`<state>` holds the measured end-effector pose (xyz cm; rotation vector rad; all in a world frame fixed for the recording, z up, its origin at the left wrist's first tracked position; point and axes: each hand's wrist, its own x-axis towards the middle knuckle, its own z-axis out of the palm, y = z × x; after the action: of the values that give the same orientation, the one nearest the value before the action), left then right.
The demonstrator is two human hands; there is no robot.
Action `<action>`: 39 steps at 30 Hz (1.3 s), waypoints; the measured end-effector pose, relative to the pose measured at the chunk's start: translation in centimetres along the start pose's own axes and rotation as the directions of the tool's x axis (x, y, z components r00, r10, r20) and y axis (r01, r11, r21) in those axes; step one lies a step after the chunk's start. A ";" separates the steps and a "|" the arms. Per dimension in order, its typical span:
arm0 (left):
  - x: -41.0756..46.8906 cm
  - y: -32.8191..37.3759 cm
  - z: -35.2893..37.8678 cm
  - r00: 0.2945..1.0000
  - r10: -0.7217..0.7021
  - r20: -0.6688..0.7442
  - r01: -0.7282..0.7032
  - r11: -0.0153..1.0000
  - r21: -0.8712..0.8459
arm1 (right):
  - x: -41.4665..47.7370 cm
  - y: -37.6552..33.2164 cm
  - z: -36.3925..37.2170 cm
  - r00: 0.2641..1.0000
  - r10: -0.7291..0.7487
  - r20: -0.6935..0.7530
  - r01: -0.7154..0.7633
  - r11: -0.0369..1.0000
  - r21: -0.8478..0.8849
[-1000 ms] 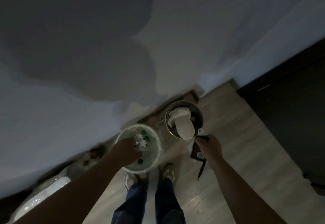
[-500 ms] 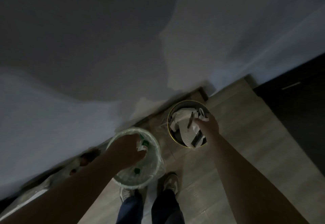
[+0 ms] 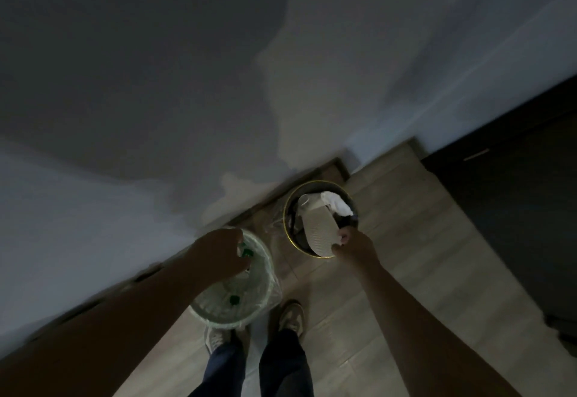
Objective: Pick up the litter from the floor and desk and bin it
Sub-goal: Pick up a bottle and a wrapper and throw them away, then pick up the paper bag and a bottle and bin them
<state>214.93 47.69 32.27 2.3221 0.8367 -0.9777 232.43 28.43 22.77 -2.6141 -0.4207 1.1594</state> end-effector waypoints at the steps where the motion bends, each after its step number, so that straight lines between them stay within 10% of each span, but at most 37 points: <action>1: -1.0 0.2 -0.8 1.000 0.005 -0.001 -0.005 1.000 -0.004 | -1.5 -0.6 -0.8 0.999 -0.042 0.004 0.042 0.999 -0.030; 7: -8.8 0.7 -6.0 0.997 0.073 -0.012 -0.073 0.997 0.025 | -11.7 -5.4 -7.0 0.950 -0.311 0.002 0.302 0.919 -0.253; 22: -28.5 6.4 -18.3 0.820 0.162 -0.548 -0.217 0.975 -0.037 | -30.8 -16.3 -28.4 0.645 -0.759 -0.092 0.678 0.623 -0.391; 39: -50.6 2.9 -14.8 0.510 -0.230 -0.829 0.004 0.964 -0.265 | -49.2 -26.5 -28.1 0.128 -0.966 0.225 0.835 -0.017 -0.550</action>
<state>195.54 37.35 80.26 2.4905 1.3950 0.3695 217.69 32.26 83.49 -1.7981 -2.3239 0.1511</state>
